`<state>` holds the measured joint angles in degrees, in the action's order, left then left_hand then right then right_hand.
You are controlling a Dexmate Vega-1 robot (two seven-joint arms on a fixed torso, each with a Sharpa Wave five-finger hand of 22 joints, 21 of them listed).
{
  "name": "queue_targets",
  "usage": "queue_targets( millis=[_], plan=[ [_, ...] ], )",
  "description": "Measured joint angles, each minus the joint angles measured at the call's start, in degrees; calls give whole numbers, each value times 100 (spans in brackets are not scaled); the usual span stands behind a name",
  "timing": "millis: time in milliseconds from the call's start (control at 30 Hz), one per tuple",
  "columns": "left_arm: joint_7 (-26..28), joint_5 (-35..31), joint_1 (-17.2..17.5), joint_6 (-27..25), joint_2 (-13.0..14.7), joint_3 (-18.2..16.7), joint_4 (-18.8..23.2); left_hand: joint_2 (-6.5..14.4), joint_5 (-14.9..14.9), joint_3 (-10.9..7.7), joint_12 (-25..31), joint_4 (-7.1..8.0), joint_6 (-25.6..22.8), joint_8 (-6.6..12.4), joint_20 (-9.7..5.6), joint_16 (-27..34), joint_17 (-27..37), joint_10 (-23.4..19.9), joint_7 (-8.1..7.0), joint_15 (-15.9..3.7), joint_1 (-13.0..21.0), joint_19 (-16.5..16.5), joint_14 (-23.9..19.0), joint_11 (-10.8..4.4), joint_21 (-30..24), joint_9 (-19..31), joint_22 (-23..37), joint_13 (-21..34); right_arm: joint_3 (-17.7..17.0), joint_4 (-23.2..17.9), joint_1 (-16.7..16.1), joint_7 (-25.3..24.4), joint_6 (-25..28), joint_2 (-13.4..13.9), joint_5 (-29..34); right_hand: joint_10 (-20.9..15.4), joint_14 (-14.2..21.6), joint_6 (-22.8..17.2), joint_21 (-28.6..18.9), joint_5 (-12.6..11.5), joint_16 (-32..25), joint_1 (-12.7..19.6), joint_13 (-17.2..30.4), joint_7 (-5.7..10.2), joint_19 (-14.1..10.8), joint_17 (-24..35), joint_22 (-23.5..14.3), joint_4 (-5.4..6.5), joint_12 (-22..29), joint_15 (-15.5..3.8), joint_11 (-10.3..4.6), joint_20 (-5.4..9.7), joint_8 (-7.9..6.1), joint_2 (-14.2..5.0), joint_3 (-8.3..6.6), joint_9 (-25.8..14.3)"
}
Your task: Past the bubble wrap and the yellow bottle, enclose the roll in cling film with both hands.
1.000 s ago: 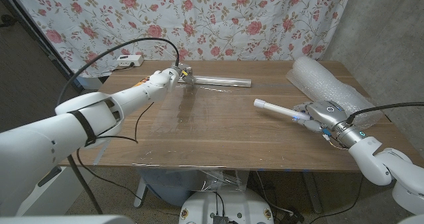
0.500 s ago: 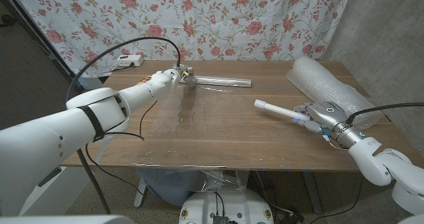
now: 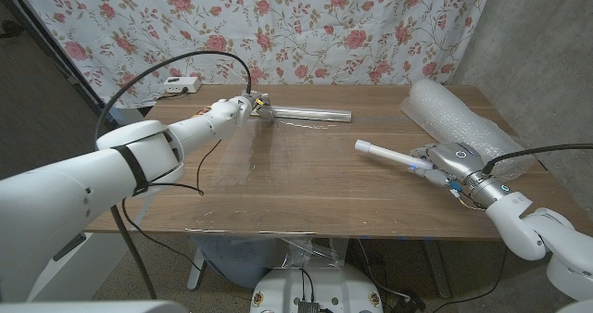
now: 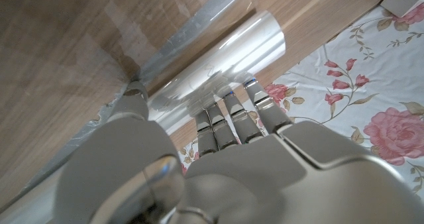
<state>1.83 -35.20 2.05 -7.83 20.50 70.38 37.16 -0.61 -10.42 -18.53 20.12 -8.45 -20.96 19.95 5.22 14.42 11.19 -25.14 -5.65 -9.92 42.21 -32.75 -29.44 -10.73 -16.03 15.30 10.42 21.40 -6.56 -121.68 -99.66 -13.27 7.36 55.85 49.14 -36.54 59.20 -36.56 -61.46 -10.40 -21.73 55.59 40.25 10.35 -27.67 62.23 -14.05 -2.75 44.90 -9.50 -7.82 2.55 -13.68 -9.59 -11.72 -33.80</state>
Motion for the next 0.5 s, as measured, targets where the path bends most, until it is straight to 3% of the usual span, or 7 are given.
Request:
queue_targets(
  millis=[200,367,433,500],
  plan=[
    [-48,77,31,9,46,2,64,33,-1,-19,94,18,19,44,-36,95,14,-214,-19,-113,-32,-718,-462,-15,-203,53,-6,94,16,-19,0,0,26,9,15,0,0,0,-28,5,0,0,30,0,31,0,48,0,-20,1,0,12,5,0,0,-7],
    [-83,116,62,9,79,-9,134,68,8,-43,228,41,19,89,-21,212,103,-375,-20,-143,-67,-811,-841,-55,-385,82,-13,192,18,-41,-10,0,42,12,27,0,0,0,-80,7,44,-1,31,0,43,0,75,0,-21,2,-1,4,12,0,0,-8],
    [-110,140,83,6,98,-19,172,136,28,-46,292,39,2,89,21,292,152,-407,-37,-156,-28,-997,-1011,-86,-437,109,-6,243,19,-56,-28,-1,50,12,32,0,5,0,-93,9,44,-1,31,0,61,20,85,0,-22,5,-1,22,21,-1,0,-8],
    [-110,140,98,6,105,-28,194,188,28,-73,357,12,-2,90,21,368,225,-467,-41,-91,25,-998,-1076,-83,-492,129,13,295,19,-56,-28,-6,52,12,38,0,23,0,-111,10,45,-1,31,0,61,26,101,0,-22,-2,-1,22,21,-1,0,-8]
  ],
)
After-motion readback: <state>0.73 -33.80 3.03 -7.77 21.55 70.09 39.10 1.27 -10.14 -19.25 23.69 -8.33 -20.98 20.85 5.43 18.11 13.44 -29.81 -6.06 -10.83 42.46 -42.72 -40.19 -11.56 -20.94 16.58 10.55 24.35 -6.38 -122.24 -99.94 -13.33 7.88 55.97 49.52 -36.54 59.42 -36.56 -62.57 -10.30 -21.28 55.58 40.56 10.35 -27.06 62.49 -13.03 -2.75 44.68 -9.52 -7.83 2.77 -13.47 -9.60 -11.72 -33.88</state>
